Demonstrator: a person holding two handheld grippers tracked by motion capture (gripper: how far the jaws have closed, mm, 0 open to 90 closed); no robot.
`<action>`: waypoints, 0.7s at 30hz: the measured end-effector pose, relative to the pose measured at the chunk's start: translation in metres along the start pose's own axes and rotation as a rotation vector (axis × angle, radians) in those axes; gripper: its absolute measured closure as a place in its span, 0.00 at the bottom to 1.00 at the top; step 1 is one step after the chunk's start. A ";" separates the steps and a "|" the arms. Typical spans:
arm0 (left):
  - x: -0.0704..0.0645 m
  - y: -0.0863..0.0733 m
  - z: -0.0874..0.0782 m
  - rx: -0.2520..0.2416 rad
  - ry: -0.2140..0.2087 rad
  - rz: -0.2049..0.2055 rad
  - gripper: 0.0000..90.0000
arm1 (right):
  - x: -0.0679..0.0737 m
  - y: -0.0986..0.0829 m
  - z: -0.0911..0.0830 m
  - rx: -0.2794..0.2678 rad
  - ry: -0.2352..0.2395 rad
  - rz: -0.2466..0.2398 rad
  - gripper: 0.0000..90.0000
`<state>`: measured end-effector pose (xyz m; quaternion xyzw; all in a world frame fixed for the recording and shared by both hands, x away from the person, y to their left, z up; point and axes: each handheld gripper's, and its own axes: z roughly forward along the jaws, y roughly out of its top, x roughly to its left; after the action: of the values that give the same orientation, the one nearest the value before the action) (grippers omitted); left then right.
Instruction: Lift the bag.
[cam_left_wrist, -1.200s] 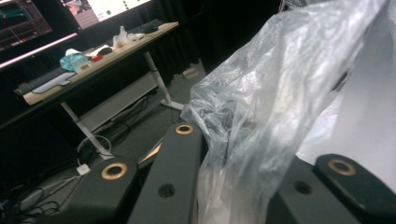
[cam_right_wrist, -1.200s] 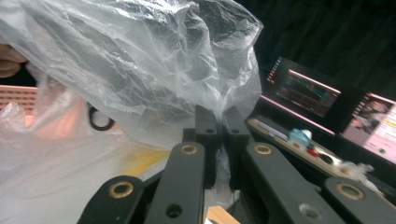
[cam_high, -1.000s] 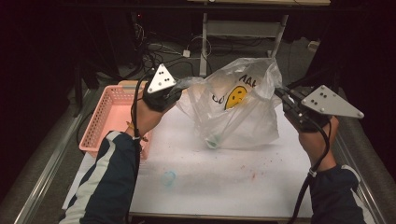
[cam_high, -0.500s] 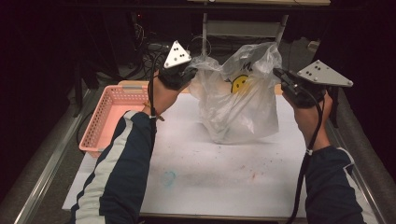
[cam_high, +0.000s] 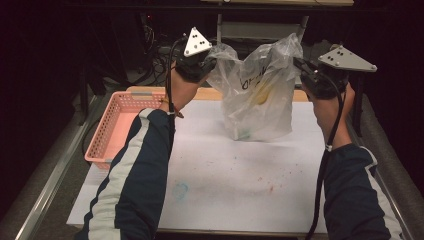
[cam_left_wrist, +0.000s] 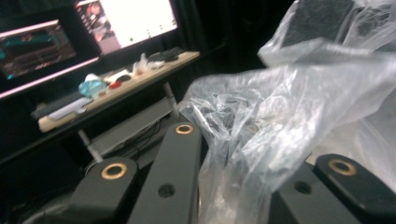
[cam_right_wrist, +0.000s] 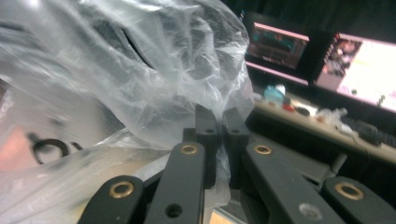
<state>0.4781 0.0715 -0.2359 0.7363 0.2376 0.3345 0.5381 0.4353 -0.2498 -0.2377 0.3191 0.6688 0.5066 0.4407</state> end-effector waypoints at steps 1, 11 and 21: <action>0.001 -0.002 0.004 0.008 0.014 -0.007 0.97 | -0.002 -0.003 0.004 0.011 -0.009 0.004 1.00; 0.006 -0.018 0.025 0.056 0.065 -0.058 0.62 | -0.022 -0.034 0.040 0.140 -0.079 0.042 1.00; 0.006 -0.014 0.013 0.016 0.101 -0.070 0.46 | -0.046 -0.055 0.049 0.199 -0.158 0.060 1.00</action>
<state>0.4918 0.0715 -0.2501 0.7137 0.2929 0.3503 0.5311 0.5000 -0.2861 -0.2836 0.4200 0.6693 0.4238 0.4427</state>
